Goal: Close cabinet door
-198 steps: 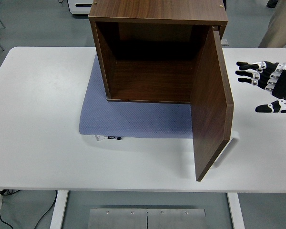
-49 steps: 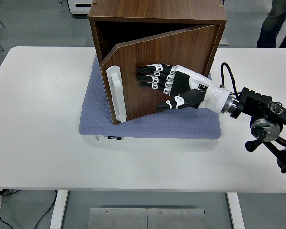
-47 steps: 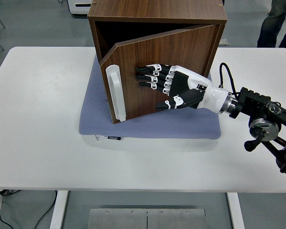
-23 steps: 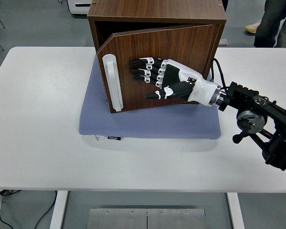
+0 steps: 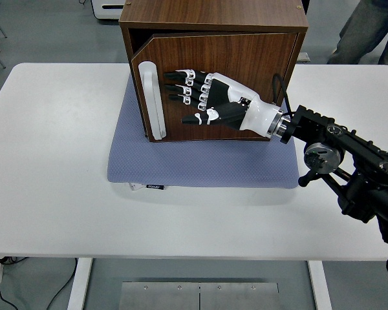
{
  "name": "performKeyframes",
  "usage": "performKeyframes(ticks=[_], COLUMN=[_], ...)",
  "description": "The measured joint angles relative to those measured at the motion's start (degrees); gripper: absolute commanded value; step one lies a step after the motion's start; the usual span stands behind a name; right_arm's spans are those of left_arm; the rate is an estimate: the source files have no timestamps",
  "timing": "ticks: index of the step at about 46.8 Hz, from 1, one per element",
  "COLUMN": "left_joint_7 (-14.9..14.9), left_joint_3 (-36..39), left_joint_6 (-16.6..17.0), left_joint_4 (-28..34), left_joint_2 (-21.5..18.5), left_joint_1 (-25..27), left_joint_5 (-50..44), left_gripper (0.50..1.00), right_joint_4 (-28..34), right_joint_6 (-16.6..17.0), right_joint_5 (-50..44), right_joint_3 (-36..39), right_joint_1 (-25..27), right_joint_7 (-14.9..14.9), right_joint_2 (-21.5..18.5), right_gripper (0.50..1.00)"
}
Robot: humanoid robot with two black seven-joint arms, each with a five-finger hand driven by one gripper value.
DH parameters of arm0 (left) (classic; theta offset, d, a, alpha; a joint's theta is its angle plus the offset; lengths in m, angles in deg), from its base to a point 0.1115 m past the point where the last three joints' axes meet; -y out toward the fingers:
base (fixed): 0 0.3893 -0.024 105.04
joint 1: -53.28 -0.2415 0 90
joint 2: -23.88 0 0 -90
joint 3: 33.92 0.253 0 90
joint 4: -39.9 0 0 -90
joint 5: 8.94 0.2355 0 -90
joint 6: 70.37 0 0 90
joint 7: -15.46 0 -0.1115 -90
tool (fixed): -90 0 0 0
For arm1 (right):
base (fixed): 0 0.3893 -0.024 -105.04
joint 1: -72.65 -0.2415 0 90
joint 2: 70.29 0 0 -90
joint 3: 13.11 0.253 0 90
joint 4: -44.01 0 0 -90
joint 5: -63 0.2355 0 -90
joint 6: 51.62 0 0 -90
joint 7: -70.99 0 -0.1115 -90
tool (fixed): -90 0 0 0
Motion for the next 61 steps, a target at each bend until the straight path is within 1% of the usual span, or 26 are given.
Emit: performKeyframes(ticks=[13, 20, 25, 34, 43, 53, 57, 61], left_joint_7=[0.01, 0.00, 0.01, 0.02, -0.01, -0.01, -0.01, 0.02], left_joint_3=[0.00, 0.00, 0.00, 0.00, 0.00, 0.00, 0.00, 0.00], left_joint_6=[0.00, 0.00, 0.00, 0.00, 0.00, 0.00, 0.00, 0.00], left_joint_4=[0.00, 0.00, 0.00, 0.00, 0.00, 0.00, 0.00, 0.00], left_joint_2=[0.00, 0.00, 0.00, 0.00, 0.00, 0.00, 0.00, 0.00], left_joint_1=[0.00, 0.00, -0.01, 0.00, 0.00, 0.00, 0.00, 0.00], left_joint_5=[0.00, 0.00, 0.00, 0.00, 0.00, 0.00, 0.00, 0.00], left_gripper=[1.000, 1.000, 1.000, 1.000, 1.000, 1.000, 1.000, 1.000], right_joint_4=[3.54, 4.98, 6.41, 7.45, 7.44, 6.36, 5.11, 2.64], right_joint_6=[-0.51, -0.74, -1.80, -2.45, -2.67, -1.72, -0.98, -0.27], right_joint_5=[0.07, 0.09, 0.17, 0.17, 0.18, 0.16, 0.11, 0.08], right_joint_3=[0.01, 0.09, 0.34, 0.50, 0.54, -0.03, -0.29, -0.48], right_joint_1=[-0.98, -1.22, -1.68, -2.02, -2.33, -1.79, -1.08, -0.01], right_joint_7=[0.00, 0.00, 0.00, 0.00, 0.02, 0.01, -0.05, -0.07], right_joint_2=[-2.24, -2.70, -3.11, -3.37, -3.82, -3.62, -2.42, -0.05], right_gripper=[1.000, 1.000, 1.000, 1.000, 1.000, 1.000, 1.000, 1.000])
